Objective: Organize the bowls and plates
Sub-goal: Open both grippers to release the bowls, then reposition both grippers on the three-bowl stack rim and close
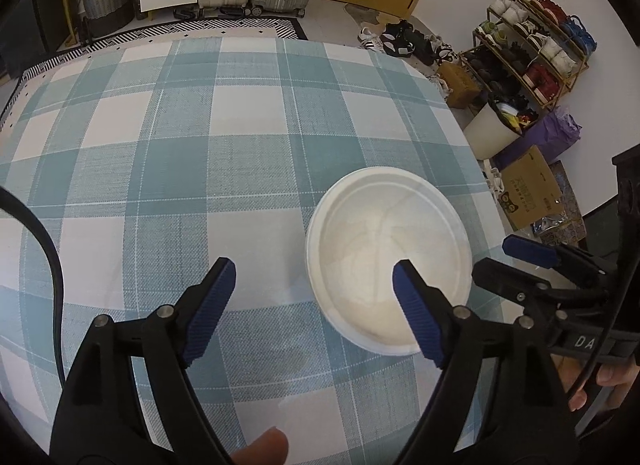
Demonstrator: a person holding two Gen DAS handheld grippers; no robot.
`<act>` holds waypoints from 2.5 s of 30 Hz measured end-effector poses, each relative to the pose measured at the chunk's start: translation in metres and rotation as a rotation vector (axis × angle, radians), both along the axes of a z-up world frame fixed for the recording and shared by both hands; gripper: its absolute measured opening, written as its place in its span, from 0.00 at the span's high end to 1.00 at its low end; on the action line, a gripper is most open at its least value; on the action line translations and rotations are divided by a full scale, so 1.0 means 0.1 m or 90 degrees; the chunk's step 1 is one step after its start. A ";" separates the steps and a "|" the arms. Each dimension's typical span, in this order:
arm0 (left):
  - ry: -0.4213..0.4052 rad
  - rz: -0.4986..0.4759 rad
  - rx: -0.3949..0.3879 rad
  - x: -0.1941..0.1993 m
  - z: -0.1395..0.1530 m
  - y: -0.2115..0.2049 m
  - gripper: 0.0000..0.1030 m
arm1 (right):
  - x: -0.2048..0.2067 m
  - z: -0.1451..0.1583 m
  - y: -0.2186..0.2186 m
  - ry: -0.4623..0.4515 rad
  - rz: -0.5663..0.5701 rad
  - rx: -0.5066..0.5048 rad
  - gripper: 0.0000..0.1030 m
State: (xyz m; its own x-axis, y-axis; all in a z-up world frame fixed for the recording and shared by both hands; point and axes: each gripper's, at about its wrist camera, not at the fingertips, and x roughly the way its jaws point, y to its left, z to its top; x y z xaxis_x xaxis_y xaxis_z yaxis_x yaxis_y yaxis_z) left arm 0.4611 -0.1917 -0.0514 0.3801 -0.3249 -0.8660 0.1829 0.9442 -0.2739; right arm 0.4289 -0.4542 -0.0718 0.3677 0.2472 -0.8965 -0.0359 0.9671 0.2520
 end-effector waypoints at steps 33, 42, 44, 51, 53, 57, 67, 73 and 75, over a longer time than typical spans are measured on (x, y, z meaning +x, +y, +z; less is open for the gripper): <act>-0.119 -0.030 0.070 -0.57 0.46 0.17 0.02 | -0.38 0.28 0.13 -0.072 0.014 0.046 0.10; -0.108 -0.040 0.059 -0.41 0.30 0.12 0.02 | -0.27 0.17 0.14 -0.059 0.017 0.059 0.10; -0.107 -0.044 0.063 -0.37 0.26 0.08 0.02 | -0.23 0.14 0.14 -0.056 0.016 0.050 0.10; -0.098 -0.047 0.064 -0.23 0.13 -0.01 0.02 | -0.11 0.01 0.16 -0.043 0.019 0.040 0.10; -0.094 -0.046 0.065 -0.19 0.09 -0.02 0.02 | -0.08 -0.03 0.16 -0.040 0.019 0.040 0.10; -0.080 -0.041 0.063 -0.13 0.00 -0.01 0.02 | -0.03 -0.09 0.16 -0.033 0.016 0.043 0.10; -0.065 -0.038 0.060 -0.04 -0.12 -0.01 0.05 | 0.07 -0.20 0.19 -0.024 0.015 0.042 0.13; -0.050 -0.042 0.059 0.02 -0.20 -0.05 0.12 | 0.12 -0.30 0.19 -0.008 0.015 0.043 0.22; -0.044 -0.045 0.059 0.04 -0.24 -0.07 0.15 | 0.13 -0.33 0.18 -0.005 0.014 0.045 0.25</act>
